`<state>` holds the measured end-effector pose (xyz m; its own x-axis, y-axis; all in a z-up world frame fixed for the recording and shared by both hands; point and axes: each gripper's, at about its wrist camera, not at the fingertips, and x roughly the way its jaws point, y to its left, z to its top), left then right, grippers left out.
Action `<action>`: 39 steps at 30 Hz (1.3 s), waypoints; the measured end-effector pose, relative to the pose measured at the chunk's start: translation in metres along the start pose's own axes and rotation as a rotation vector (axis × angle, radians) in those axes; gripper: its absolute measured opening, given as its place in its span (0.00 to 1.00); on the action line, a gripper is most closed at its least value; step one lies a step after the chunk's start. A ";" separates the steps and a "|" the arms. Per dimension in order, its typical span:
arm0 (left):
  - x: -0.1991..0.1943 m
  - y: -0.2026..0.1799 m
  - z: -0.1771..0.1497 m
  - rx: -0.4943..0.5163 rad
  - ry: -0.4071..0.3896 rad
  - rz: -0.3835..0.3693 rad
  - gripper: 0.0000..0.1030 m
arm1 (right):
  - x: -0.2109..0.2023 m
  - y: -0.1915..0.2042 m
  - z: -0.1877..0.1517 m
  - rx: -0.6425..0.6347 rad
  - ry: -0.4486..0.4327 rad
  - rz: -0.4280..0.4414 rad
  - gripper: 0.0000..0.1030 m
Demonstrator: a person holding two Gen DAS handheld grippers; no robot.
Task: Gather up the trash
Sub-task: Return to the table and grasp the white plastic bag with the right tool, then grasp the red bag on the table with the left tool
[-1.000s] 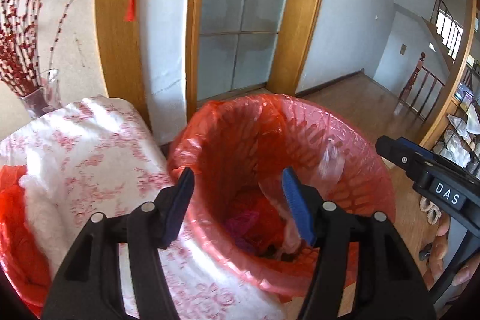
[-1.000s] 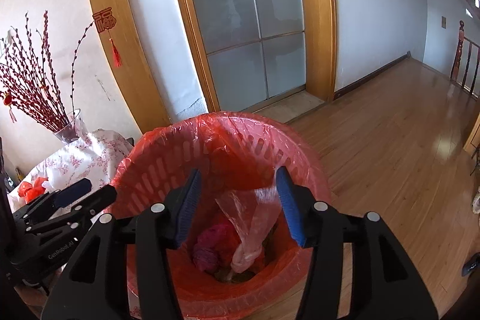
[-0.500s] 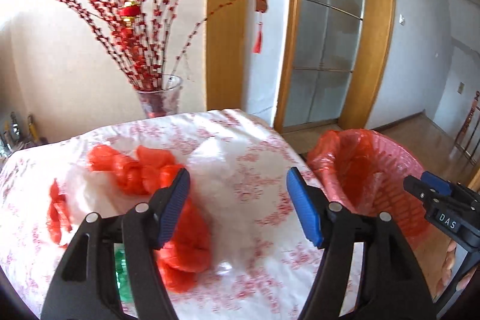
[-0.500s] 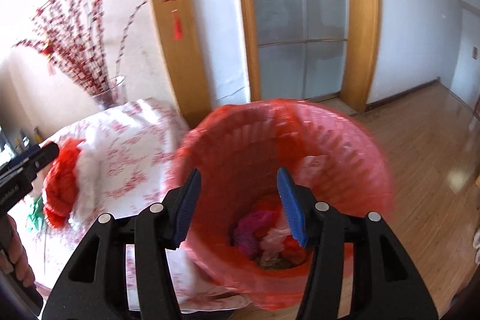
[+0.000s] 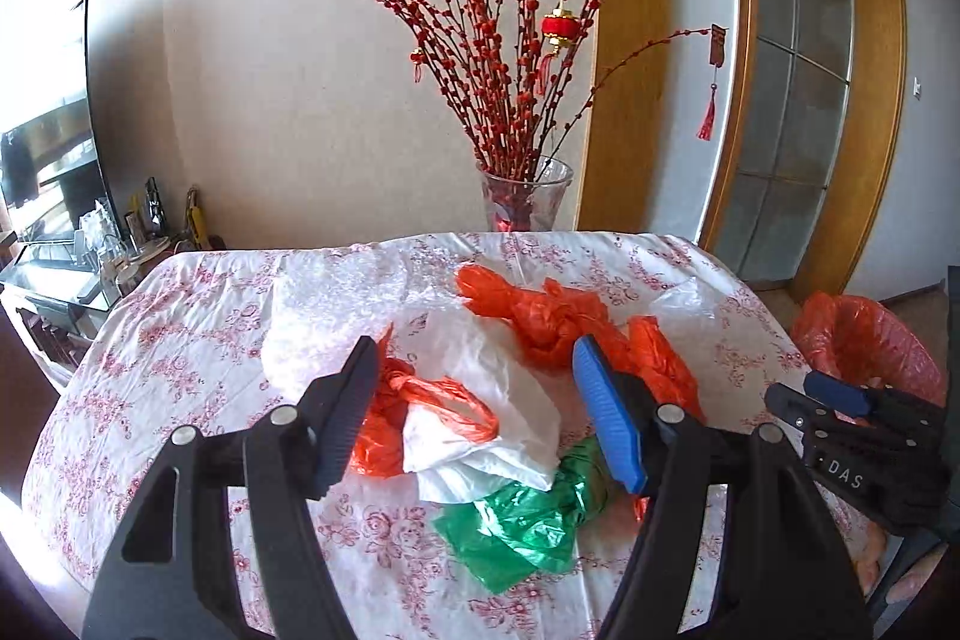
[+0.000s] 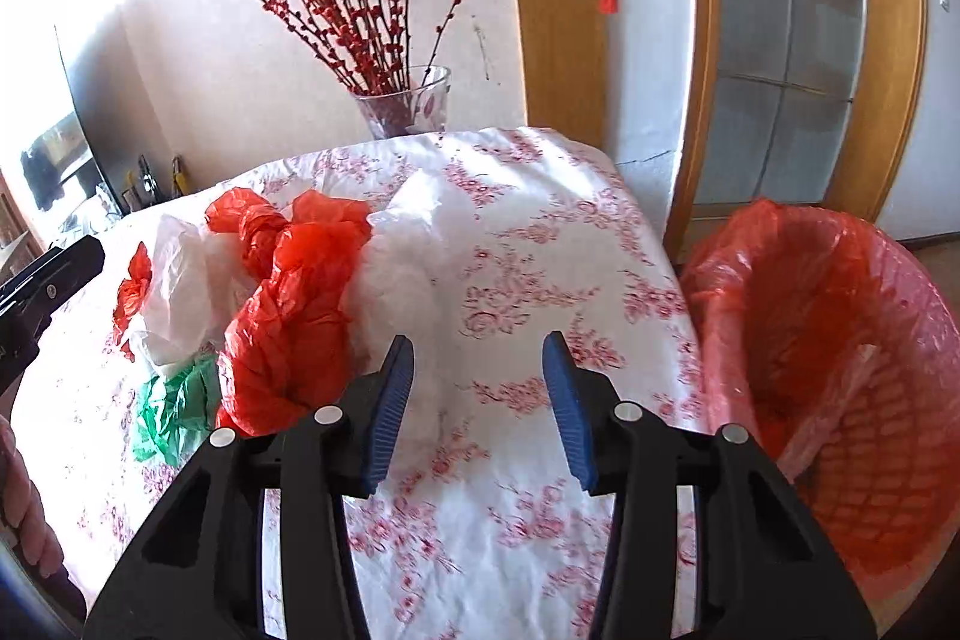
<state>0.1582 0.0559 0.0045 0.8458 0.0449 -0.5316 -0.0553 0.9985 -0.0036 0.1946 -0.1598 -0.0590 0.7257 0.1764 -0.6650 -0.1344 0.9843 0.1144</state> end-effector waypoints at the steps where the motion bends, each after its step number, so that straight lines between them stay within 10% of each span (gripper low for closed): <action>1: 0.002 0.003 0.000 -0.003 0.003 0.002 0.64 | 0.006 0.004 0.002 -0.005 0.009 0.006 0.44; 17: 0.024 0.007 -0.006 -0.024 0.054 -0.017 0.64 | 0.067 0.025 0.018 -0.018 0.148 0.066 0.44; 22: 0.027 0.001 -0.007 -0.023 0.064 -0.034 0.64 | 0.065 0.026 0.016 -0.052 0.148 0.065 0.26; 39: 0.045 -0.074 -0.018 0.116 0.128 -0.133 0.64 | 0.009 -0.046 0.007 0.024 0.048 -0.132 0.23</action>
<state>0.1911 -0.0160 -0.0346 0.7669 -0.0843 -0.6362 0.1195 0.9928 0.0124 0.2125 -0.2029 -0.0649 0.7028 0.0456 -0.7100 -0.0235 0.9989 0.0408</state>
